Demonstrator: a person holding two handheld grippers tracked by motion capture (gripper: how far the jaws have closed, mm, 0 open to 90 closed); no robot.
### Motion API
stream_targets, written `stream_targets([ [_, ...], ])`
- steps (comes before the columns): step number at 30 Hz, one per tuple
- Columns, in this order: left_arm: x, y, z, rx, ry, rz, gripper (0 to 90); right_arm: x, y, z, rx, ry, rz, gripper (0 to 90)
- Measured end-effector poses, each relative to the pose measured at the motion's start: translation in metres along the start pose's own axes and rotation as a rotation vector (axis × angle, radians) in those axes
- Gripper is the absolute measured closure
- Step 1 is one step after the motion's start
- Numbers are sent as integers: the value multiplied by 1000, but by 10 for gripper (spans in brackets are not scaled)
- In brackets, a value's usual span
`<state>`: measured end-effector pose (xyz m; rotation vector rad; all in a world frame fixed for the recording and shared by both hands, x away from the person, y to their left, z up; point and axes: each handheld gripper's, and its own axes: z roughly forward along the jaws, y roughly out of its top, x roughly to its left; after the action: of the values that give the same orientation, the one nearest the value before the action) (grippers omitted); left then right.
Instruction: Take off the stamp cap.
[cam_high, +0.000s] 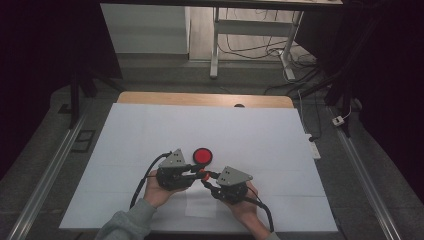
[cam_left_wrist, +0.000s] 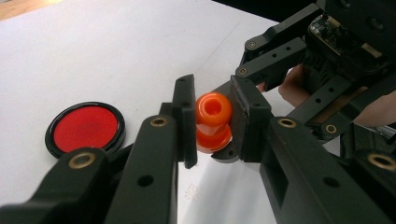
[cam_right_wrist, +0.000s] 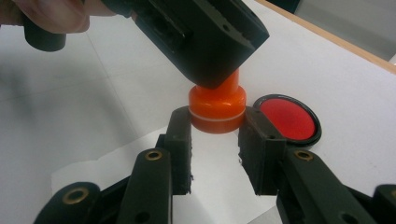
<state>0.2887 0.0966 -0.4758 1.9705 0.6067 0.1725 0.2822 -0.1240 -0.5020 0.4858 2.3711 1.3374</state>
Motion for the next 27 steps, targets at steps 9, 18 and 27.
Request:
stream_targets([
  [9,1,-3,5,-11,-15,-26,713,0,-2,1,11,2,26,650],
  [18,0,-3,7,-6,-12,-22,717,0,-1,0,5,4,31,650],
  [27,-1,-2,3,-21,1,-7,731,0,-1,0,-20,8,39,652],
])
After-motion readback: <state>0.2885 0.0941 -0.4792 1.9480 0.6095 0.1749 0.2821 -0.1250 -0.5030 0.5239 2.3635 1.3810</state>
